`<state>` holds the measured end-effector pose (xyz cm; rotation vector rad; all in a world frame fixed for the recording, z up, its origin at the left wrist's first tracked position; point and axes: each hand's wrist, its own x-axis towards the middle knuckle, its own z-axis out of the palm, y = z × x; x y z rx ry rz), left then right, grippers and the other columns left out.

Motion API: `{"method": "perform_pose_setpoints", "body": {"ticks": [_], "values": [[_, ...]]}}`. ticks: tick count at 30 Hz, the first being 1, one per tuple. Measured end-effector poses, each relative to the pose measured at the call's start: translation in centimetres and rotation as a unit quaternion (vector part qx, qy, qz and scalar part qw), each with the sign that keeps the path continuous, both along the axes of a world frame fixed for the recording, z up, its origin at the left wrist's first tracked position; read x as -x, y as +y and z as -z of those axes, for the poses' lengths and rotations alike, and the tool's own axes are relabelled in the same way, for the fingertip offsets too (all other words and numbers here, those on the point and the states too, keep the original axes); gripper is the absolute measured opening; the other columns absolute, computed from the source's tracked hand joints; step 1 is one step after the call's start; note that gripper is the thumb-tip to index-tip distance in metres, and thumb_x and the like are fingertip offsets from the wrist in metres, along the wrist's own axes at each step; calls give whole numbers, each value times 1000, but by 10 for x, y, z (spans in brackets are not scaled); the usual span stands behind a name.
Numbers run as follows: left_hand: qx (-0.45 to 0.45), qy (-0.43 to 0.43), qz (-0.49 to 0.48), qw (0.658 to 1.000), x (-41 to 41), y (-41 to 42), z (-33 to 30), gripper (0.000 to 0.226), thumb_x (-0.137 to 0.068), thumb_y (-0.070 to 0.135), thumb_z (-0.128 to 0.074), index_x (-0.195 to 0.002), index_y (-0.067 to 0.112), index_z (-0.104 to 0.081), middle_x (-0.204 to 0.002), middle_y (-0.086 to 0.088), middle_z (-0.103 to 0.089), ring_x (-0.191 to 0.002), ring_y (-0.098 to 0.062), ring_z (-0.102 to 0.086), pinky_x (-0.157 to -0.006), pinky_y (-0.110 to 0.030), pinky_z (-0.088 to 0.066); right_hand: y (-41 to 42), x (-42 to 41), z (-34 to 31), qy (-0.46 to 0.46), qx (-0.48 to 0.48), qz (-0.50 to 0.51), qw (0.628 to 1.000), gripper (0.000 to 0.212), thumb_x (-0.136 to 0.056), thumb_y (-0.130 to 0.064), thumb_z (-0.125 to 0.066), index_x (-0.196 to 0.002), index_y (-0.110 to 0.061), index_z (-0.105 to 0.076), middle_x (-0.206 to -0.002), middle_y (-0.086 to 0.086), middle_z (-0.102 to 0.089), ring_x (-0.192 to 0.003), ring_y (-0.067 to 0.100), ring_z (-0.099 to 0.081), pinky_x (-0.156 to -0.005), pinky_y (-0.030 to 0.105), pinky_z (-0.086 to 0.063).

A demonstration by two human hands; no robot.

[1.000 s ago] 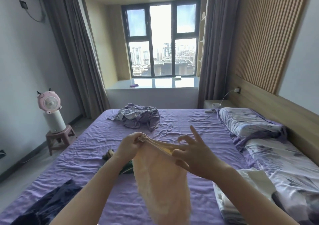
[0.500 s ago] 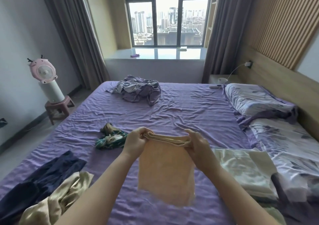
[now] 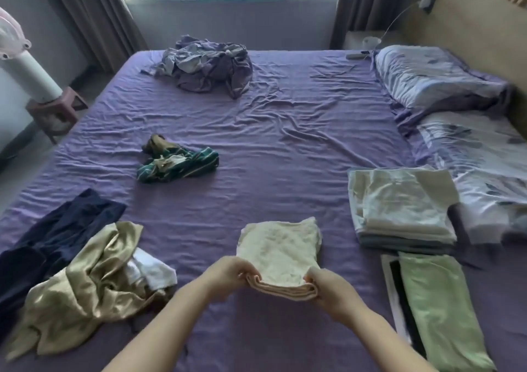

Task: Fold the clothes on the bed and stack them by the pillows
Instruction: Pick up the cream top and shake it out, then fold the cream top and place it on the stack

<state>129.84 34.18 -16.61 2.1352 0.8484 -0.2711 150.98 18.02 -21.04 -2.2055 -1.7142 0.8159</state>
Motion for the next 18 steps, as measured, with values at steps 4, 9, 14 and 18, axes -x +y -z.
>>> {"method": "perform_pose_setpoints", "body": {"ticks": [4, 9, 14, 18], "values": [[74, 109, 84, 988, 12, -35, 57, 30, -83, 14, -57, -110, 20, -71, -108, 0, -71, -101, -10, -62, -74, -13, -38, -40, 25, 54, 36, 100, -2, 994, 22, -77, -27, -55, -98, -25, -51, -103, -4, -61, -95, 22, -55, -68, 30, -31], [67, 124, 21, 990, 2, -48, 96, 38, -82, 22, -51, -117, 26, -65, -120, 8, -65, -112, -10, -57, -90, -22, -43, -45, 35, 77, 103, 117, -2, 988, 45, -70, -42, -52, -113, -33, -55, -107, -11, -63, -99, 8, -57, -82, 20, -39], [-72, 19, -33, 997, -23, -55, 151, 47, -86, 3, -46, -129, 21, -56, -138, 0, -50, -130, -14, -41, -103, -17, -29, -12, 43, 114, 59, 34, 61, 996, 44, -88, -17, -48, -132, -17, -51, -141, -2, -46, -133, 10, -38, -108, 16, -22], [-144, 36, -42, 988, -52, -53, 198, 52, -90, 5, -46, -138, 25, -48, -157, -4, -22, -145, -15, -16, -113, -23, -22, 29, 51, 154, 1, 13, 127, 992, 51, -89, -10, -48, -139, -17, -44, -152, 2, -29, -142, 16, -25, -114, 27, -21]]}}
